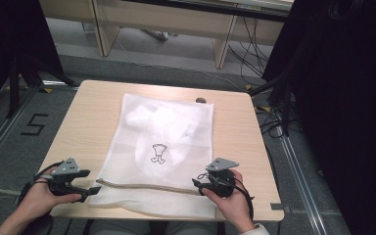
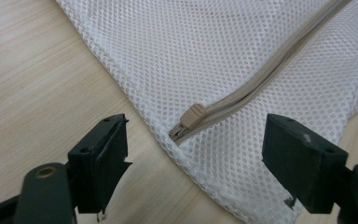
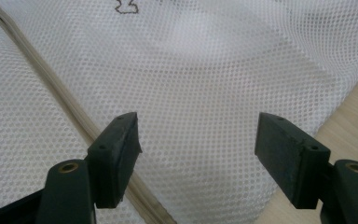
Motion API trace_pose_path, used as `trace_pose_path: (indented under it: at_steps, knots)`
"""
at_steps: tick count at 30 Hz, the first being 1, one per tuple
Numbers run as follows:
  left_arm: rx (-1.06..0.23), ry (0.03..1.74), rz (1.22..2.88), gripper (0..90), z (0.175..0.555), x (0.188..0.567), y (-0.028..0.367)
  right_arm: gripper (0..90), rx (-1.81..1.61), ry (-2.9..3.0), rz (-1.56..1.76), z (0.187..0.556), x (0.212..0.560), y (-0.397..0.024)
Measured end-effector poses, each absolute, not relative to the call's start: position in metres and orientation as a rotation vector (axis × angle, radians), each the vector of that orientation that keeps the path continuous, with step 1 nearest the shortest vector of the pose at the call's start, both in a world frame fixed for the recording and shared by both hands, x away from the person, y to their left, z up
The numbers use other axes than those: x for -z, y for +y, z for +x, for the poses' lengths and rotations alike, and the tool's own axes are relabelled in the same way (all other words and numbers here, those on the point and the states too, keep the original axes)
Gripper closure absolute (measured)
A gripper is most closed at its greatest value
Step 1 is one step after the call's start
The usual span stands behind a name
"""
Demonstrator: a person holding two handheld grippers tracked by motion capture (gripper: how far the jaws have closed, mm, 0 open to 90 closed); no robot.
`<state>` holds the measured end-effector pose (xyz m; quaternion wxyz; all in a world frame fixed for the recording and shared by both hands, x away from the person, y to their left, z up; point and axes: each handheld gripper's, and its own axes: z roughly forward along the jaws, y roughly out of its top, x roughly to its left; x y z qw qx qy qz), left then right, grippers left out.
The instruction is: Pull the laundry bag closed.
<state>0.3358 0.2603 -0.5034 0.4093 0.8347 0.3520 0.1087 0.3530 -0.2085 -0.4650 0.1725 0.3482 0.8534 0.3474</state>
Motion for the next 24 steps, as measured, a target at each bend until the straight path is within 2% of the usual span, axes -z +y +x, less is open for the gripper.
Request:
trace_pose_path:
  at_steps: [9,13,24]
  knots:
    - [-0.256,0.893,2.093,21.2,0.333,0.503,0.26,37.0,-1.029,2.431,0.863,0.351,0.457,-0.183]
    - [-0.264,0.89,2.077,21.1,0.333,0.504,0.26,42.6,-1.054,2.455,0.795,0.353,0.454,-0.168]
    - [-0.237,0.857,2.128,20.3,0.334,0.503,0.261,49.5,-1.124,2.549,0.689,0.363,0.445,-0.116]
